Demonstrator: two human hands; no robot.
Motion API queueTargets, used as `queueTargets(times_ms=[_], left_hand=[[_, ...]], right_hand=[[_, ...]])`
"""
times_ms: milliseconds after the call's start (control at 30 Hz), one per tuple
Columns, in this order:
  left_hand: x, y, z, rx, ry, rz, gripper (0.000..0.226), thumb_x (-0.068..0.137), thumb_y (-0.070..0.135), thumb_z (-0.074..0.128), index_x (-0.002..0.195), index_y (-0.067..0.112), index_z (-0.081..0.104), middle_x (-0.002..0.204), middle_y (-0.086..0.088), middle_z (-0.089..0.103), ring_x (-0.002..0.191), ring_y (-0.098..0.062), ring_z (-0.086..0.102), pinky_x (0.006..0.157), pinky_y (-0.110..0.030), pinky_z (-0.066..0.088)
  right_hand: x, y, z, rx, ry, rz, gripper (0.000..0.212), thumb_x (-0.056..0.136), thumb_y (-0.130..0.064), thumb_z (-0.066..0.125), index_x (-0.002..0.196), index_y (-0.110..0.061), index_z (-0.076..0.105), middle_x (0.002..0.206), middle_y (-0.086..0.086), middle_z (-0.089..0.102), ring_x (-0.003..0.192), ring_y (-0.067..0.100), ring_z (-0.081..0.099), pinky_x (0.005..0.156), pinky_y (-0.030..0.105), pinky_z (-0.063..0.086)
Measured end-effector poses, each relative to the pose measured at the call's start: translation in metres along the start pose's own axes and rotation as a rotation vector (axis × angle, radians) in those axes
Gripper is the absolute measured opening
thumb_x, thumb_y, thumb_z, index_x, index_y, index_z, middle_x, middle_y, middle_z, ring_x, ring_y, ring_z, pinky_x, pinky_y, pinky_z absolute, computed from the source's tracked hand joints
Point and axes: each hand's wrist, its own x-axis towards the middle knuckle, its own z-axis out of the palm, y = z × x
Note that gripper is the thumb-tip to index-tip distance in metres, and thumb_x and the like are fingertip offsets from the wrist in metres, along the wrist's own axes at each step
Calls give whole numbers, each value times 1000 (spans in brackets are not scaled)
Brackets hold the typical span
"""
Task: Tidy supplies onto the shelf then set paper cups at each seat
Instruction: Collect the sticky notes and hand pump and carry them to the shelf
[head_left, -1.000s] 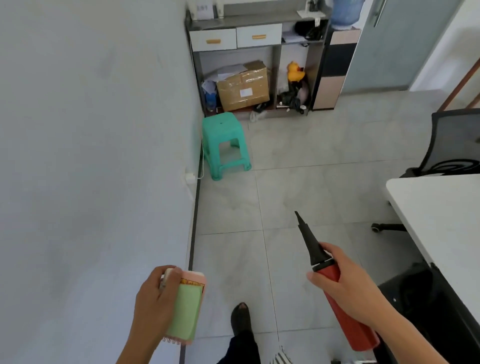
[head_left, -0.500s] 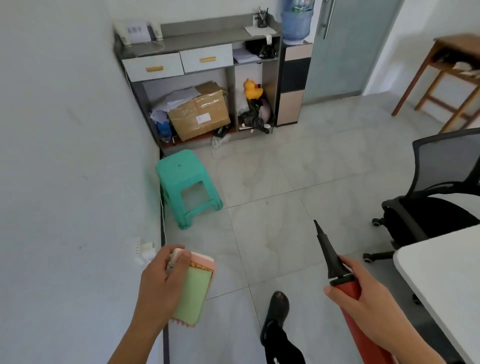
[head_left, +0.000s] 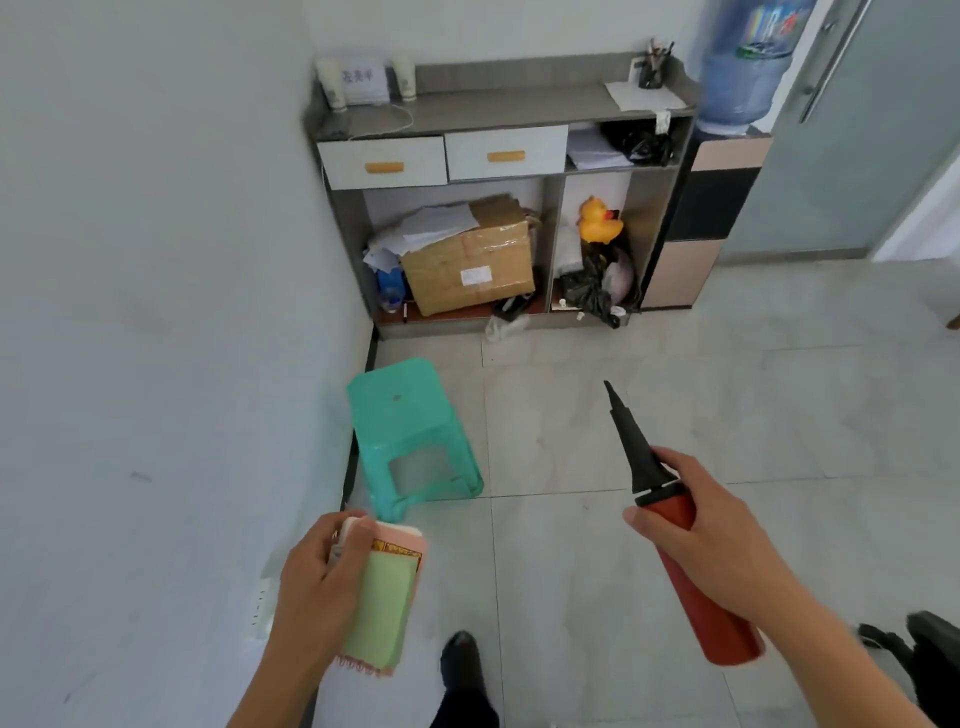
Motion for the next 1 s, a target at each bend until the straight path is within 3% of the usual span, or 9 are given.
queueTargets(times_ms=[167,367,533,700,1000], left_hand=[[122,14,31,-8,58,-44,14,96,22,51,90,19,63,84,-1,64,70,-17,57,58,-28,42],[289,86,73,-8,-13,6,15,95,27,54,85,23,64,84,-1,67,74,-23,62,65,-37,49],[405,168,116,41,-103,101,15,96,27,52,88,23,64,84,-1,65,72,-19,59,59,-31,46],[493,211,170,49,-162,111,15,96,27,52,90,20,63,81,-6,64,65,-18,58,53,-26,42],[649,287,264,36,-53,24,15,96,26,52,87,22,63,80,-5,65,67,-19,59,55,-27,43]], right_hand=[[127,-26,2,-8,-5,-1,57,83,-37,69,132,-39,41,85,-10,64,69,13,63,57,24,46],[261,-69,-9,45,50,78,56,82,-37,70,131,-39,43,84,-6,67,69,16,66,59,29,52],[353,-95,-32,90,101,129,56,83,-35,70,131,-38,42,83,-3,67,68,18,66,56,26,49],[451,-100,-54,78,103,180,54,82,-36,70,129,-38,43,81,-2,68,68,19,67,63,34,56],[698,-137,-112,31,31,59,58,83,-37,70,134,-37,41,81,-6,67,66,15,65,60,29,52]])
